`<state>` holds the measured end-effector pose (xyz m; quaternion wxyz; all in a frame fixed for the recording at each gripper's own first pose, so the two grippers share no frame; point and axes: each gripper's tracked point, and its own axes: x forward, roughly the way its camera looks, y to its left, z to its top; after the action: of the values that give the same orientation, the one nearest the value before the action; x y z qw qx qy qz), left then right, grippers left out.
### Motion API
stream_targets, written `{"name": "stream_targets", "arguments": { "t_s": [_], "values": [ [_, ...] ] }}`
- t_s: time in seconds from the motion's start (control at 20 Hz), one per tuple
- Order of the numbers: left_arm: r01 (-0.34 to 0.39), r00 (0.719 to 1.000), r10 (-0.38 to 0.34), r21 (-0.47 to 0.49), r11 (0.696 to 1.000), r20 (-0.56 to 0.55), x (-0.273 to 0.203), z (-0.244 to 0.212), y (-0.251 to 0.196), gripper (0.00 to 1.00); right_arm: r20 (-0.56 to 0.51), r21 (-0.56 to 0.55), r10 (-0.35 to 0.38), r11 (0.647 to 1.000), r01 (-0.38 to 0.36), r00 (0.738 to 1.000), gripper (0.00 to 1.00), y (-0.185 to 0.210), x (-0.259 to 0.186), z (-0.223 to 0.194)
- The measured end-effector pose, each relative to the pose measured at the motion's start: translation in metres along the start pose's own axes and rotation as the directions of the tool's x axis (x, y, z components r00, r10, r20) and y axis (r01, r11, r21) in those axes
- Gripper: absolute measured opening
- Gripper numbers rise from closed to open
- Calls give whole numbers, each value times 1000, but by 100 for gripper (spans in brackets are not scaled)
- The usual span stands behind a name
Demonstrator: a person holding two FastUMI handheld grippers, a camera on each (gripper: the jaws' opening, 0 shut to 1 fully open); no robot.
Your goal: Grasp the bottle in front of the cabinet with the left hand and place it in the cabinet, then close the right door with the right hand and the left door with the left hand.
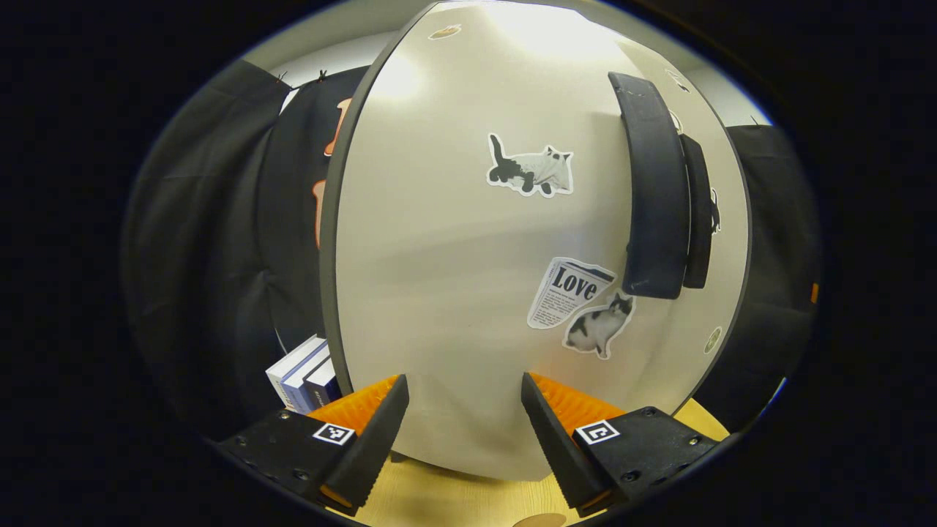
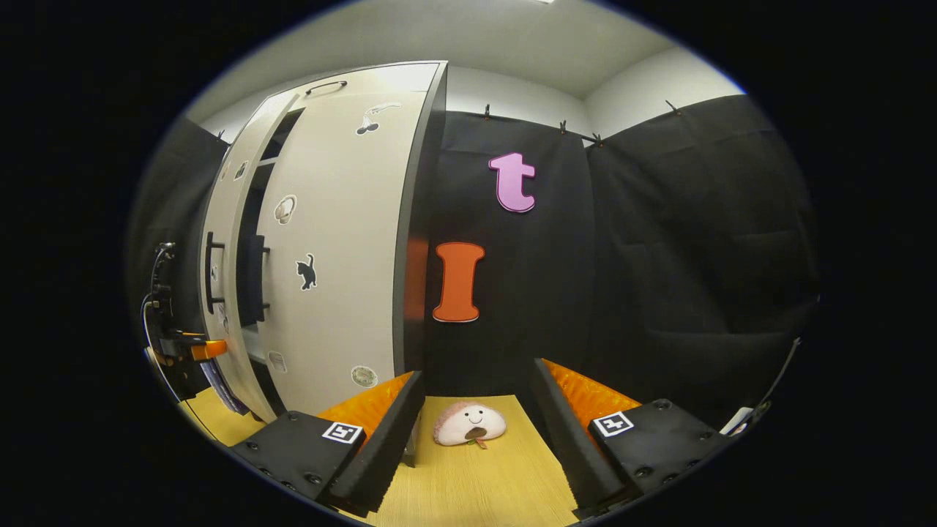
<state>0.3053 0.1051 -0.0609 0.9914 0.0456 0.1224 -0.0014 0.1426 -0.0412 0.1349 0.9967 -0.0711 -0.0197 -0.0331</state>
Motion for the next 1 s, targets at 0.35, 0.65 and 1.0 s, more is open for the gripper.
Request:
{"name": "stream_targets", "arguments": {
  "t_s": [0.35,0.65,1.0],
  "values": [
    [3,1000,-2,25,1000,-25,12,-5,-7,95,-23,6,23,1000,-23,999,98,4,16,-10],
    [11,1000,-11,-5,1000,-4,-19,12,-16,94,-29,10,47,999,-46,999,98,9,23,-12],
    [-17,995,21,-39,999,97,-85,60,-7,94,-17,24,77,997,-77,997,98,17,22,-5]
  ]
}}
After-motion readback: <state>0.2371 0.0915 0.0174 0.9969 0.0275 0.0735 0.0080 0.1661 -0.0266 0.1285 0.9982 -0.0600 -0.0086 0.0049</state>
